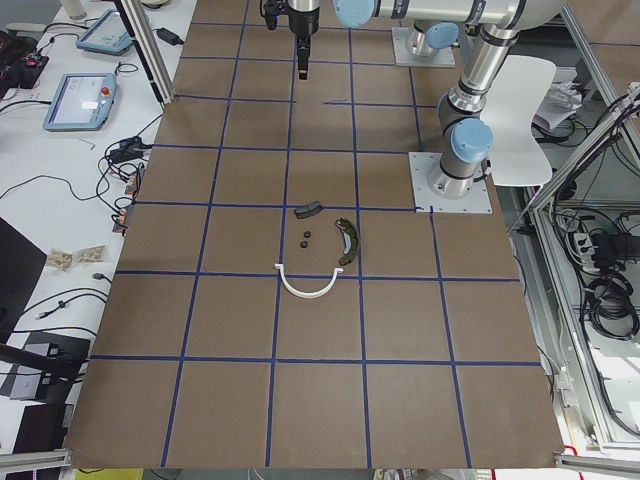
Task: Place bearing gear from tray to pile
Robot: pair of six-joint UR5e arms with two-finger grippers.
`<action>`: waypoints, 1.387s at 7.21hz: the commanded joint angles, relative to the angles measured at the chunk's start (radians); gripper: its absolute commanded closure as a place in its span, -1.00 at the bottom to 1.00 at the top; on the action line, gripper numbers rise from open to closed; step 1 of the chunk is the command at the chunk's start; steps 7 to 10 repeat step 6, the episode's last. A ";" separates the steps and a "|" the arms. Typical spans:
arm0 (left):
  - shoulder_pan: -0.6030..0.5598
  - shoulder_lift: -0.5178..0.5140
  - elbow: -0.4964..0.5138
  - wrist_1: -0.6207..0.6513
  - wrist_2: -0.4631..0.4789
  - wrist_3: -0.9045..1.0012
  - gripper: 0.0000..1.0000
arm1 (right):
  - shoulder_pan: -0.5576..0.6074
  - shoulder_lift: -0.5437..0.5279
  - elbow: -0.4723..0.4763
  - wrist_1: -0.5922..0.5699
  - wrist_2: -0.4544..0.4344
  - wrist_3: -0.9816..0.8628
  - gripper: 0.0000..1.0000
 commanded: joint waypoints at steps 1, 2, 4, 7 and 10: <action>-0.002 -0.009 0.044 -0.052 -0.002 -0.003 -1.00 | 0.001 0.000 0.000 0.000 0.000 -0.002 -1.00; 0.004 -0.017 0.053 -0.052 -0.023 -0.003 -1.00 | 0.001 0.000 0.000 0.000 0.000 -0.002 -1.00; 0.010 0.002 0.038 -0.055 -0.019 -0.003 -1.00 | 0.001 0.000 0.000 0.000 0.000 -0.002 -1.00; 0.012 0.003 0.029 -0.055 -0.022 -0.003 -1.00 | 0.001 0.000 -0.001 0.000 0.000 -0.002 -1.00; 0.012 0.003 0.029 -0.055 -0.022 -0.003 -1.00 | 0.001 0.000 -0.001 0.000 0.000 -0.002 -1.00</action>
